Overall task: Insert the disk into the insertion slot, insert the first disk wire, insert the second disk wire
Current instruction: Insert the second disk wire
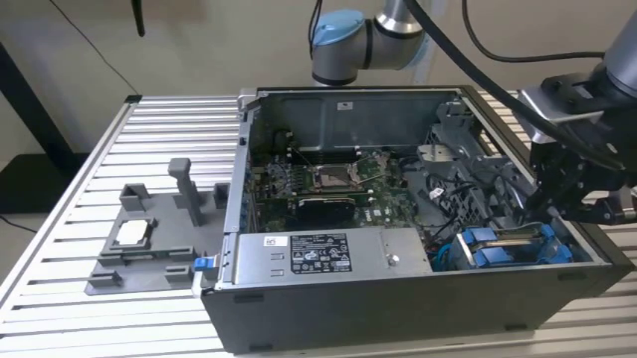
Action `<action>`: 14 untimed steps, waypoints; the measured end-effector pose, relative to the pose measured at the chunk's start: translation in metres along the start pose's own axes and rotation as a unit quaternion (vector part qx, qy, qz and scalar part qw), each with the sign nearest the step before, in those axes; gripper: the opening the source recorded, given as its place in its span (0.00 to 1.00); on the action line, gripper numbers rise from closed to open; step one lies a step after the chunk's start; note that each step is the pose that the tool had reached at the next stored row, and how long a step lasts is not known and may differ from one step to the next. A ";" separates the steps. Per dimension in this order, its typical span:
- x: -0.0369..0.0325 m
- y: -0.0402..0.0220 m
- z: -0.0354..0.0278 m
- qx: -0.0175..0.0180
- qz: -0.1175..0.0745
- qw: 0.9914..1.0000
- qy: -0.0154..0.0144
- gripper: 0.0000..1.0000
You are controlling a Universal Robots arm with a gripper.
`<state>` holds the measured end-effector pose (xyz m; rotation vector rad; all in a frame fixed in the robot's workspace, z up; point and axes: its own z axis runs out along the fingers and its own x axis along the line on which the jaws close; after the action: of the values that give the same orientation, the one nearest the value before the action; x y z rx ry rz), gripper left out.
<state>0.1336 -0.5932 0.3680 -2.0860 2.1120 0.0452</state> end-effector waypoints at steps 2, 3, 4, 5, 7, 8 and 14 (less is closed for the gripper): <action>-0.0001 0.0002 0.0014 -0.002 0.006 1.000 0.001 0.20; -0.0002 0.0003 0.0022 -0.003 0.009 1.000 0.001 0.20; -0.0003 0.0003 0.0031 -0.003 0.012 1.000 0.001 0.20; -0.0005 0.0004 0.0038 -0.004 0.014 1.000 0.001 0.20; -0.0011 0.0005 0.0053 -0.004 0.018 1.000 0.001 0.20; -0.0016 0.0006 0.0065 -0.005 0.019 1.000 0.001 0.20; -0.0038 -0.0011 0.0099 -0.010 0.019 1.000 0.001 0.20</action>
<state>0.1357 -0.5880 0.3589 -2.0575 2.1625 0.0690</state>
